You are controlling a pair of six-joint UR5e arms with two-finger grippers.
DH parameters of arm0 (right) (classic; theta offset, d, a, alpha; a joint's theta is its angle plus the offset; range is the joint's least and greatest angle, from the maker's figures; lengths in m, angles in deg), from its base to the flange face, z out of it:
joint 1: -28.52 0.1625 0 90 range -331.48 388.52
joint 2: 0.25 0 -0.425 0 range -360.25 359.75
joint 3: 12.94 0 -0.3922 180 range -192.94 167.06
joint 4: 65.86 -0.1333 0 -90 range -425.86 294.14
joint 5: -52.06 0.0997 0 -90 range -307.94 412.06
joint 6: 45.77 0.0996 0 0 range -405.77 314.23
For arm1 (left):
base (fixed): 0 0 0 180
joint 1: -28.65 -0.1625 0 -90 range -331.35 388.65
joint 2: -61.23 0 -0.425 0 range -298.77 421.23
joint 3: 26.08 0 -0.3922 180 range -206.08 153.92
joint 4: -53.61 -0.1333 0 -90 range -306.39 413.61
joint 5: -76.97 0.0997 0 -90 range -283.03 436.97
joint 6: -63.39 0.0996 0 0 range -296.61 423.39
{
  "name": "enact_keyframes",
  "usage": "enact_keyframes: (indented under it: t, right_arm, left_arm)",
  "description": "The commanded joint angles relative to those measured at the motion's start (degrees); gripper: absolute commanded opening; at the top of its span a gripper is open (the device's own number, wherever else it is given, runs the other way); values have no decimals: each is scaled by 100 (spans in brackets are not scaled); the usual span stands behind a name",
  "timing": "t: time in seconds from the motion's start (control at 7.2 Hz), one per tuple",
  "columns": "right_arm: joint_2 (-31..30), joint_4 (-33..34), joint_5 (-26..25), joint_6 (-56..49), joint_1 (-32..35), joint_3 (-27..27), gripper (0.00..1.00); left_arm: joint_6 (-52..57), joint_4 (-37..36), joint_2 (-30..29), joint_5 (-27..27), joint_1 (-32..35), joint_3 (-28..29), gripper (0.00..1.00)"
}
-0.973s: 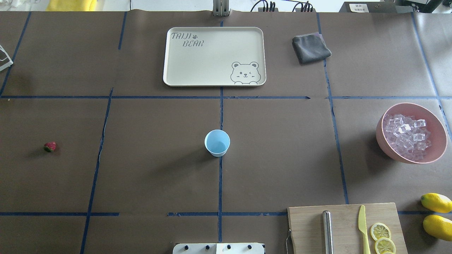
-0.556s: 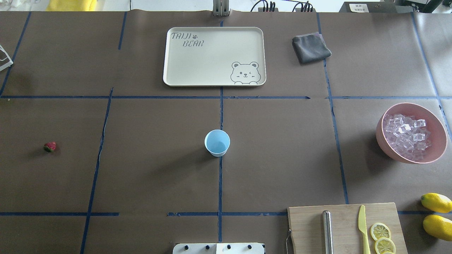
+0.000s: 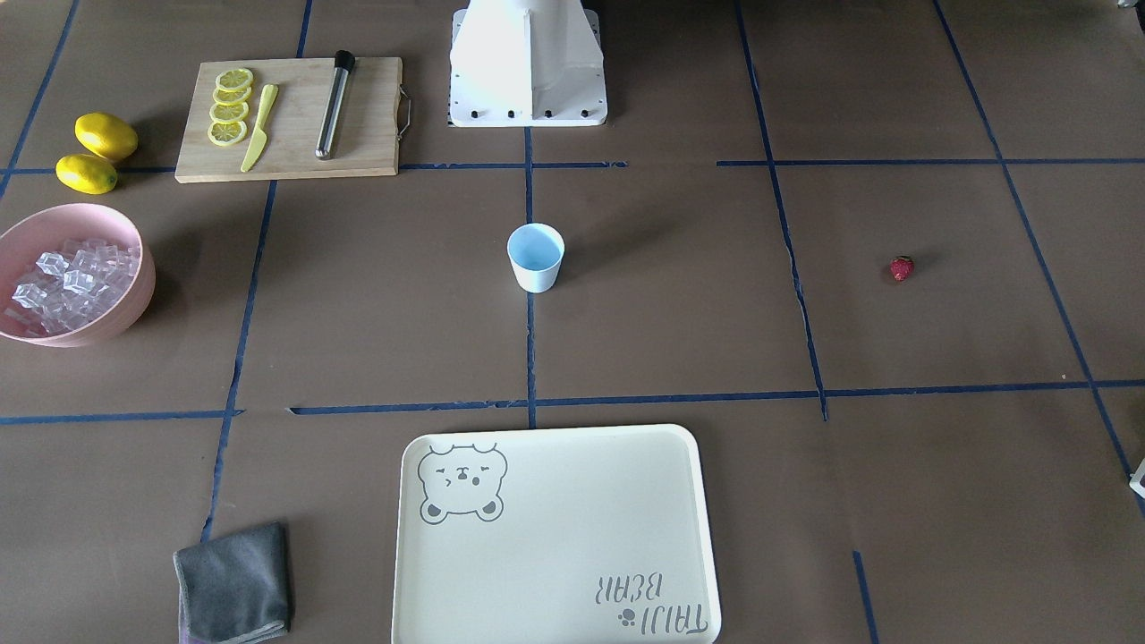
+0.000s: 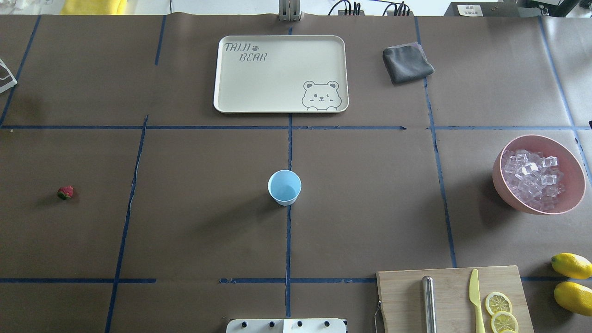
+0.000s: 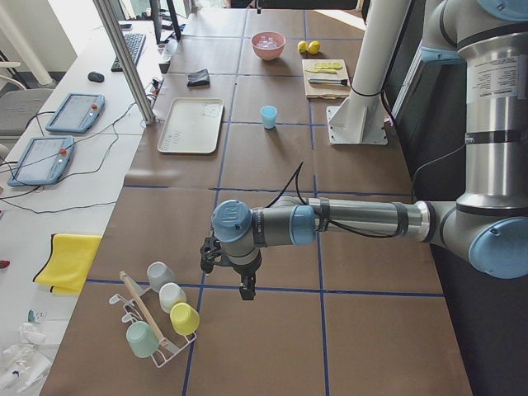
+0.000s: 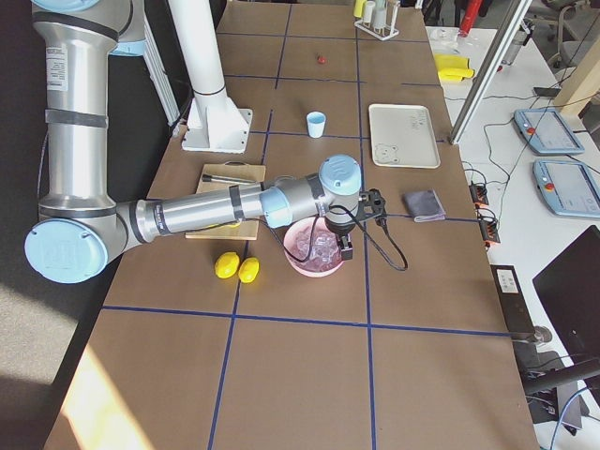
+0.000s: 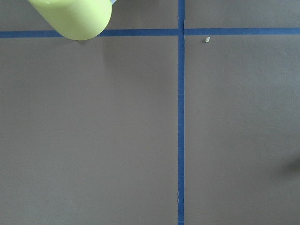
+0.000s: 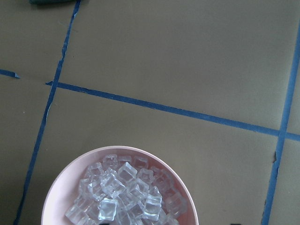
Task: Put ice and strawberries in cup
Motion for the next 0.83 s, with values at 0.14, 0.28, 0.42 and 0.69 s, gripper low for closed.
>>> enact_keyframes:
  t: [0.14,0.28,0.42,0.69]
  right_arm:
    - [4,-225,-515,342,-751,-41,71]
    - [13,-225,-524,429,-866,-76,66]
    - [83,-225,-533,430,-980,-225,66]
    - [233,-225,-831,413,-1130,-446,66]
  left_arm:
    - [0,0,0,-5,0,-2,100]
    - [0,0,0,-5,0,7,100]
    - [0,0,0,-5,0,7,100]
    - [0,0,0,-5,0,-2,100]
